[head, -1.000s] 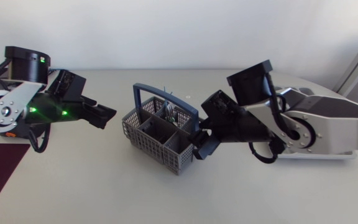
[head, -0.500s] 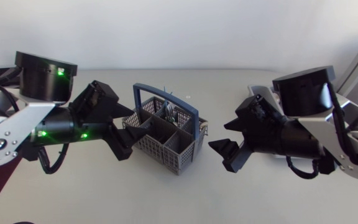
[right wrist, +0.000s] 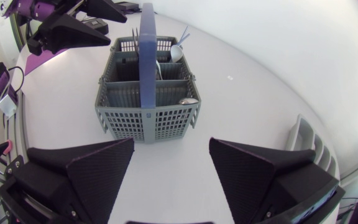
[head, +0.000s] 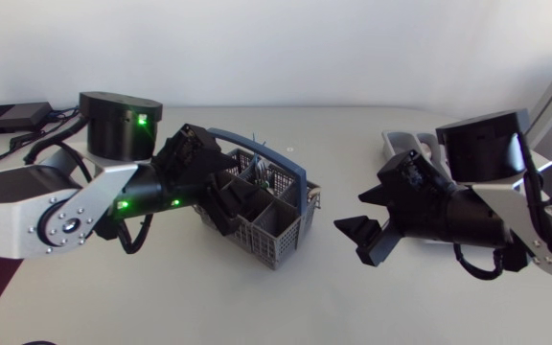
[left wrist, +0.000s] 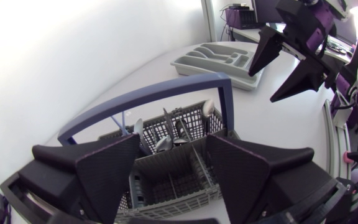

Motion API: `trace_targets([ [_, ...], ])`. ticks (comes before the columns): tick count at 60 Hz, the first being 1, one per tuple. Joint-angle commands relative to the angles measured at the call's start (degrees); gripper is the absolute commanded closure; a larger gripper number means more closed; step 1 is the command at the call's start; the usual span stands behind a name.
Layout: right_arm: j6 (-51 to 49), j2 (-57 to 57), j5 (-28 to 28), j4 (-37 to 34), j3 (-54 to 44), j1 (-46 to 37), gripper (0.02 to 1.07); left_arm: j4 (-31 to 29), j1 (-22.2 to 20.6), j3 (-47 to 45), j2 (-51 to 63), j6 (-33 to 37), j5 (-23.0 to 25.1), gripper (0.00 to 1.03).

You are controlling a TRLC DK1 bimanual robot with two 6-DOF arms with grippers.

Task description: Unload the cutlery basket into the drawer organizer.

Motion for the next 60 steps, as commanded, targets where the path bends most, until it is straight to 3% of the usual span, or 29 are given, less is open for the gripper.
trace_targets([
  [1, -1.2, 0.2, -0.4, 0.0, -1.4, -1.0, 0.2, 2.2, -0.8, 0.6, 3.1, -0.8, -0.3, 0.31],
  [14, -1.8, 1.0, -1.7, 0.3, -1.3, -3.3, 0.2, 7.2, -0.9, 2.8, 8.7, -1.1, -0.3, 0.4],
  [25, -2.7, 2.0, -2.0, 1.1, -2.0, -5.1, 0.2, 10.9, -0.6, 4.0, 11.6, -1.8, -0.3, 0.54],
  [44, -3.3, 3.5, -2.7, 2.4, -2.9, -6.8, 0.2, 12.7, 0.3, 3.9, 13.3, -2.5, 0.1, 0.99],
  [60, -3.0, 4.9, -2.7, 3.2, -3.2, -6.8, 0.2, 14.0, 1.4, 1.6, 11.2, -2.5, 0.7, 1.0],
])
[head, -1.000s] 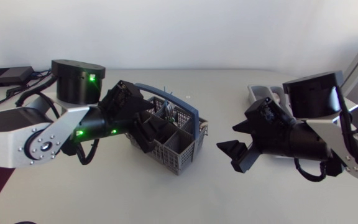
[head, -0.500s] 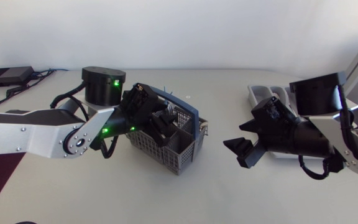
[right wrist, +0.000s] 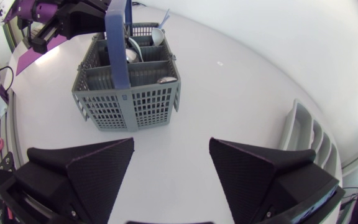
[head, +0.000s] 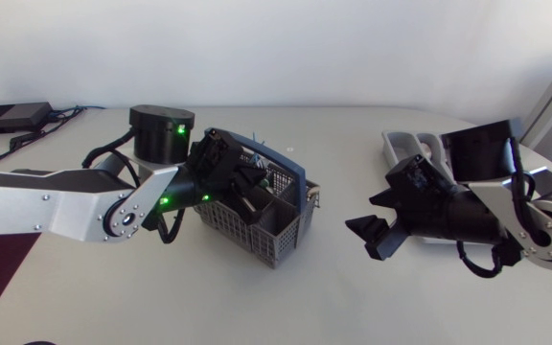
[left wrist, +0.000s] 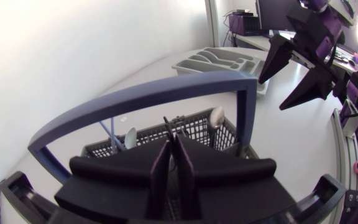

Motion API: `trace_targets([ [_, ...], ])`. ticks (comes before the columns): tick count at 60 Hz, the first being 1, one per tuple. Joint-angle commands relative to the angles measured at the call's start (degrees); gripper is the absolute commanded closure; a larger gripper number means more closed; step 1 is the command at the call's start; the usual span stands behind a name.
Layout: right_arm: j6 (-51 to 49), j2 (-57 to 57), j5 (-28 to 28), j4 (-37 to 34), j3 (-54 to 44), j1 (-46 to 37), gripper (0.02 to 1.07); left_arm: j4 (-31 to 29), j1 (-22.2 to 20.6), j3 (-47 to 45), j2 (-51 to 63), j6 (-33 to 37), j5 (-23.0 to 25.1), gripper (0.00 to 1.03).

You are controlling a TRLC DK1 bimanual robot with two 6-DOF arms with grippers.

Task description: Unload the cutlery basket into the drawer organizer.

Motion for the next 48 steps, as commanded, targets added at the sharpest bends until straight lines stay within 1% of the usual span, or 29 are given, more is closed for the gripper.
trace_targets([
  [1, -0.7, 1.4, -0.3, 0.5, -1.5, -0.4, 0.2, 1.8, 1.1, -1.0, -1.3, 0.1, -0.3, 1.0],
  [14, -0.1, 1.8, -0.2, 0.6, -1.3, 0.1, 0.2, 5.9, 1.2, -4.5, -2.8, 1.6, -0.1, 1.0],
  [26, -0.1, 1.8, 0.0, 0.5, -1.4, 0.3, 0.2, 6.6, 1.2, -6.3, -7.5, 2.1, 0.0, 1.0],
  [38, 0.1, 2.4, 0.6, 0.5, -0.7, 1.7, 0.2, 5.5, 1.6, -6.6, -13.7, 2.1, 0.9, 1.0],
  [43, 0.2, 2.4, 0.7, 0.3, -0.3, 2.5, 0.2, 3.9, 2.0, -6.0, -16.3, 2.1, 0.9, 1.0],
  [48, 0.2, 1.9, 0.8, -0.3, 0.0, 2.8, 0.2, 1.1, 2.3, -5.1, -18.9, 2.1, 1.1, 1.0],
])
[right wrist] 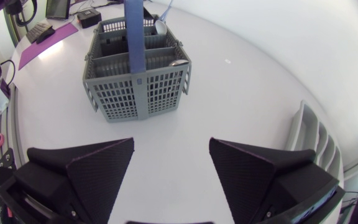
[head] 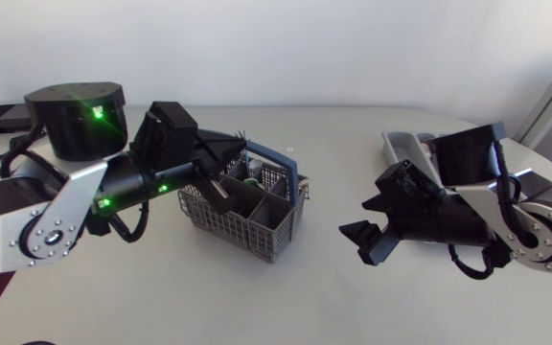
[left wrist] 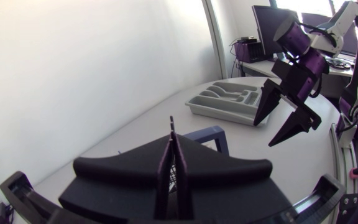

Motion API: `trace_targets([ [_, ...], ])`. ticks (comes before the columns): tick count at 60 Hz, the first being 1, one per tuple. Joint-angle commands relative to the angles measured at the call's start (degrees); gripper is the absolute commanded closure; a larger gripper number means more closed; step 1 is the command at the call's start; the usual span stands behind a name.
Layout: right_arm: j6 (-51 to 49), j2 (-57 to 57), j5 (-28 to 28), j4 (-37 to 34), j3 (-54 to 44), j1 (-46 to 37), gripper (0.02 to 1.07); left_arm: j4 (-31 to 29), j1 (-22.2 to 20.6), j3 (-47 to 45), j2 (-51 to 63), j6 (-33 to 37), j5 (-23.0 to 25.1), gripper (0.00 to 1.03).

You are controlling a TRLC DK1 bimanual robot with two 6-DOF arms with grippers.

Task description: Unload the cutlery basket into the drawer organizer.

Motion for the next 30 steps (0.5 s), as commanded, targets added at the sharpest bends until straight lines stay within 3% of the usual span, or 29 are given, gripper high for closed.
trace_targets([
  [1, 0.2, 0.0, 0.3, -0.8, 0.0, 0.7, 0.2, -2.0, 0.7, 1.2, -3.7, 1.2, 0.5, 1.0],
  [8, 0.2, -1.6, 0.3, -1.8, 0.3, 1.1, 0.2, -9.8, 1.4, 4.4, -8.8, -0.6, 3.5, 1.0],
  [30, -1.4, -10.3, -0.1, -9.2, 3.0, 4.6, 0.2, -34.6, 2.8, 19.1, -13.4, -8.0, 19.7, 1.0],
])
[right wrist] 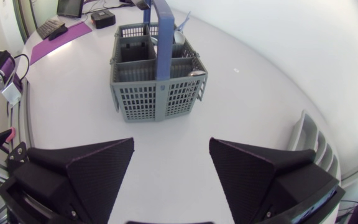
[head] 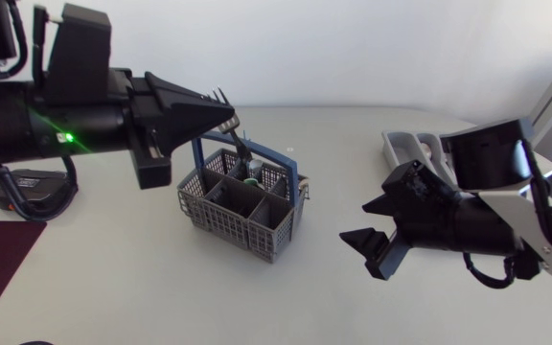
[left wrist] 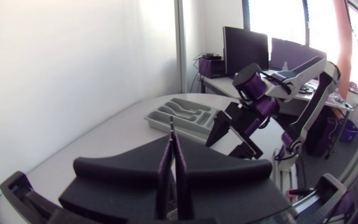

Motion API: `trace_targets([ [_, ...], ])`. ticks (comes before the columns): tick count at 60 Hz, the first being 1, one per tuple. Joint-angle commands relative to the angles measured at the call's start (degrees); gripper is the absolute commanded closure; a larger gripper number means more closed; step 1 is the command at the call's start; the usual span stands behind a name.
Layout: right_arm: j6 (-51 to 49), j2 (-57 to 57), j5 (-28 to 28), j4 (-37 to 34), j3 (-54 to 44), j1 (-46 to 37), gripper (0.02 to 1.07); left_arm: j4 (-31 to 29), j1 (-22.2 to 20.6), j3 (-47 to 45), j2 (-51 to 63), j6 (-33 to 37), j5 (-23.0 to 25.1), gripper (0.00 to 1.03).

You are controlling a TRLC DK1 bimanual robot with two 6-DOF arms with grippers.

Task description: Unload the cutlery basket into the drawer organizer.

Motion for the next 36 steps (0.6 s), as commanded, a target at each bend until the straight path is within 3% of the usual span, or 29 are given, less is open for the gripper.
trace_targets([
  [1, -1.5, -3.0, -0.2, -2.4, 2.4, 1.0, 0.2, -2.7, 0.0, 4.0, -0.8, -2.4, 2.7, 1.0],
  [19, -1.6, -9.0, -3.8, -8.8, 6.3, 5.4, 0.2, -11.4, -2.8, 8.3, 3.0, -3.5, 11.3, 1.0],
  [30, -0.5, -10.6, -4.6, -10.5, 8.1, 11.9, 0.2, -14.8, -7.8, 9.3, 6.8, -4.1, 14.4, 1.0],
  [36, -0.4, -10.1, -8.6, -10.2, 8.4, 13.2, 0.2, -16.5, -8.4, 10.6, 11.4, -6.2, 20.8, 1.0],
])
